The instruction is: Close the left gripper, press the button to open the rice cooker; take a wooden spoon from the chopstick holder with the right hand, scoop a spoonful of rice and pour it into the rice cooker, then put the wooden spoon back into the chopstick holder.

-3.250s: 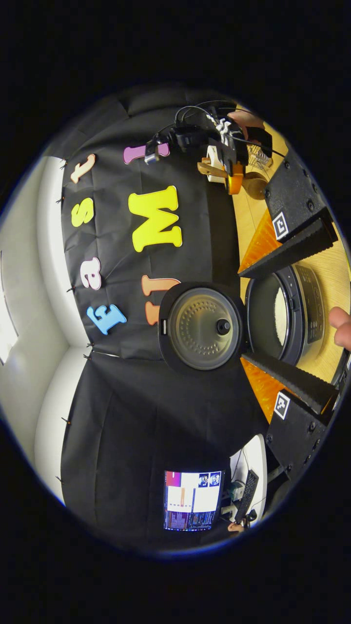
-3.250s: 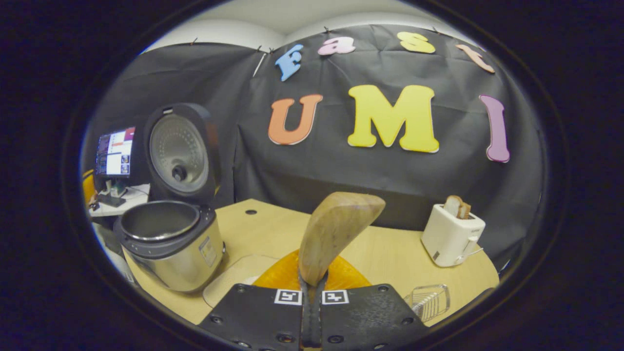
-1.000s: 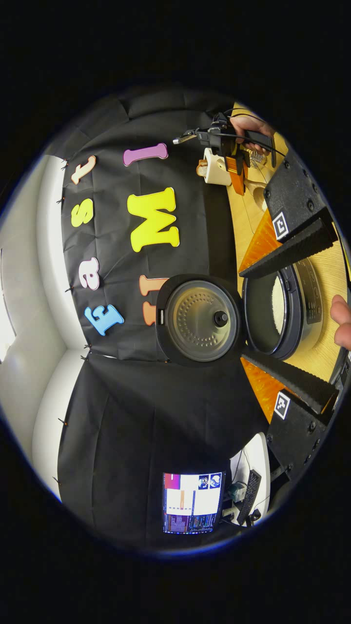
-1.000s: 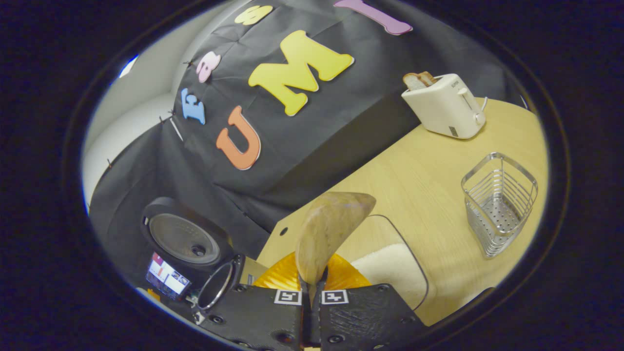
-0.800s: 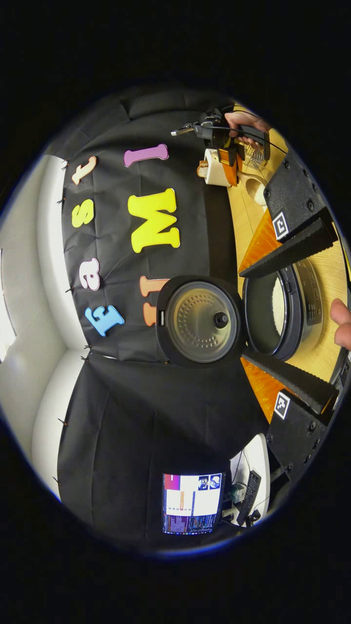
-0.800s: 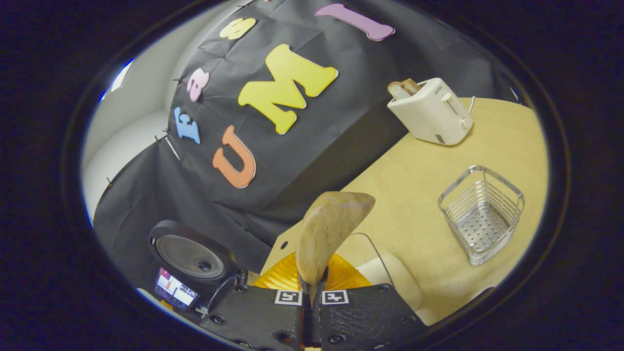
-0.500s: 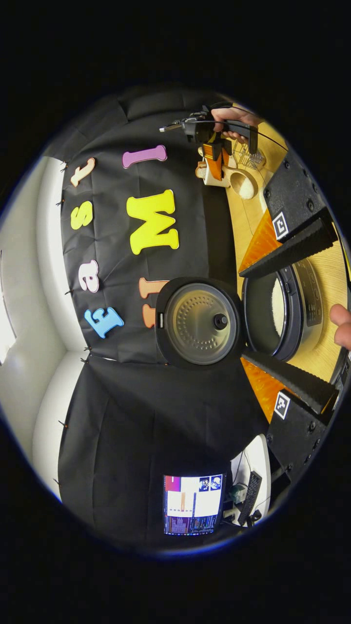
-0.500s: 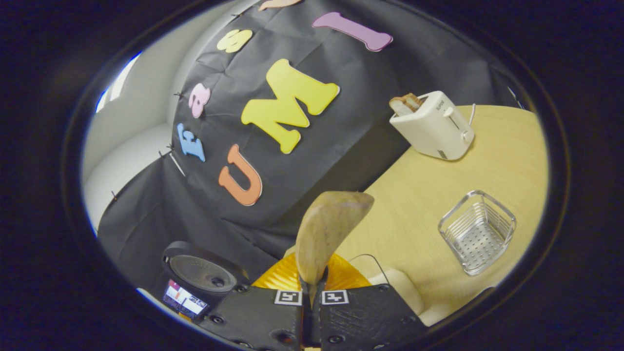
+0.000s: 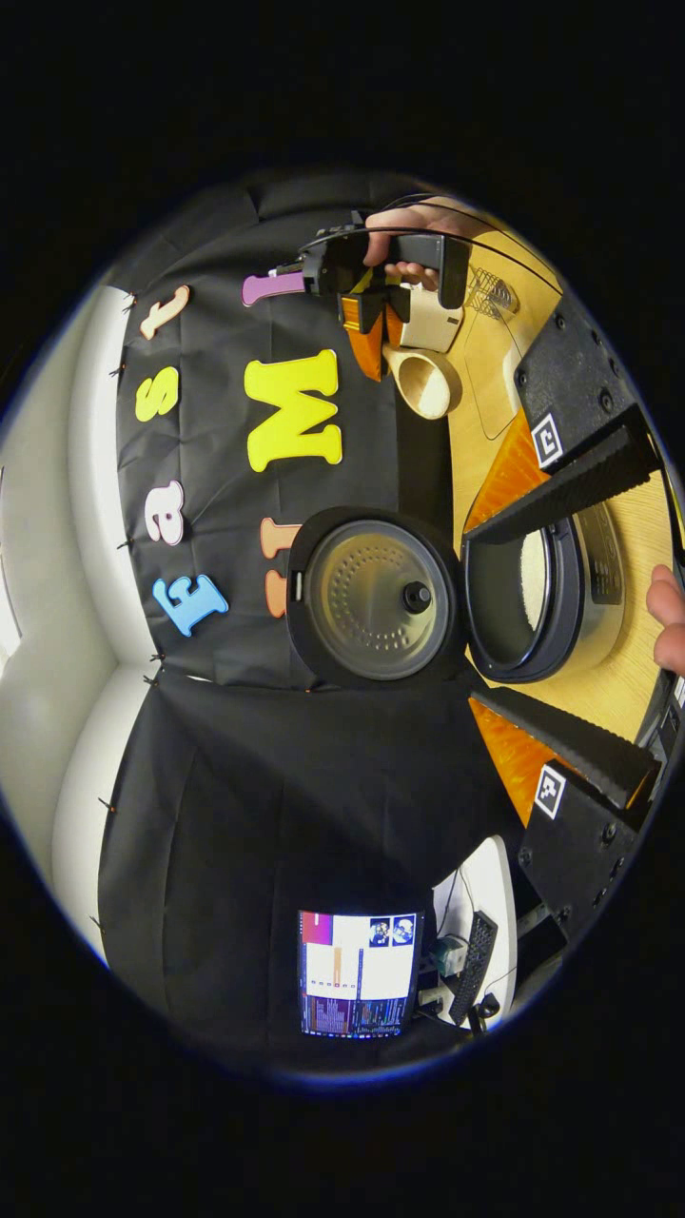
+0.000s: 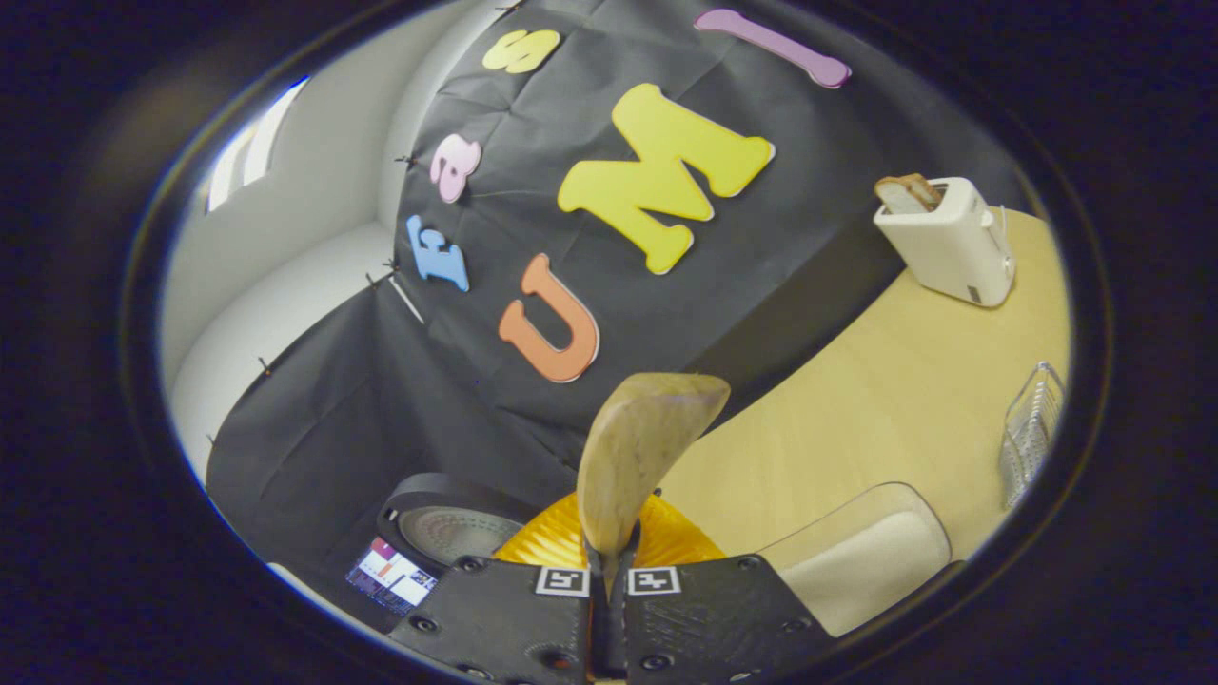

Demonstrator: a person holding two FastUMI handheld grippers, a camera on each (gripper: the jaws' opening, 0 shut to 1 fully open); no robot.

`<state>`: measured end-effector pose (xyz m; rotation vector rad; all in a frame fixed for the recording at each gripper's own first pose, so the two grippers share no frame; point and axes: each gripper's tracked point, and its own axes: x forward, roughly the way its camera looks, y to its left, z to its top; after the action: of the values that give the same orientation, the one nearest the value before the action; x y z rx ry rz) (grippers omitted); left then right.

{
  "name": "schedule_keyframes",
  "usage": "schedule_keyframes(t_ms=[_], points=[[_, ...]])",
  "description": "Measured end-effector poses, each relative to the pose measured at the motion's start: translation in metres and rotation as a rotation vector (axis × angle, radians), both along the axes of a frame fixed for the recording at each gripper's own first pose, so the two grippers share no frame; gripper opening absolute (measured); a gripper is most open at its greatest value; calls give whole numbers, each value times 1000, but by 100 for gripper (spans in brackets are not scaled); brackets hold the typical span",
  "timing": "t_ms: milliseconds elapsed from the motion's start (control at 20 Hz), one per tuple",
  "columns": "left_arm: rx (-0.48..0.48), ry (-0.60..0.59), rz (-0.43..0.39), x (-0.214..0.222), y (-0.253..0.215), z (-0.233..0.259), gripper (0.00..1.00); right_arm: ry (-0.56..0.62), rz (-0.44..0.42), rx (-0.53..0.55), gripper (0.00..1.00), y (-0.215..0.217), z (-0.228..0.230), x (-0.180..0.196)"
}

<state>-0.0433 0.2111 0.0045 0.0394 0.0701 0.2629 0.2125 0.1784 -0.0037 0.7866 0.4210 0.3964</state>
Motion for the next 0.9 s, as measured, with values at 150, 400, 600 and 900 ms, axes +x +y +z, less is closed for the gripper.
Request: schedule_keyframes(t_ms=[150, 400, 600, 900], points=[[15, -4, 22, -4, 11, 1, 96, -19, 48, -37, 0, 40, 11, 6], [6, -6, 44, -6, 20, 1, 97, -49, 150, -140, 0, 104, 10, 3], [12, -8, 49, -7, 22, 2, 96, -111, 202, -247, 0, 140, 14, 1], [18, -13, 77, -11, 31, 5, 96, -197, 251, -401, 0, 170, 13, -6]])
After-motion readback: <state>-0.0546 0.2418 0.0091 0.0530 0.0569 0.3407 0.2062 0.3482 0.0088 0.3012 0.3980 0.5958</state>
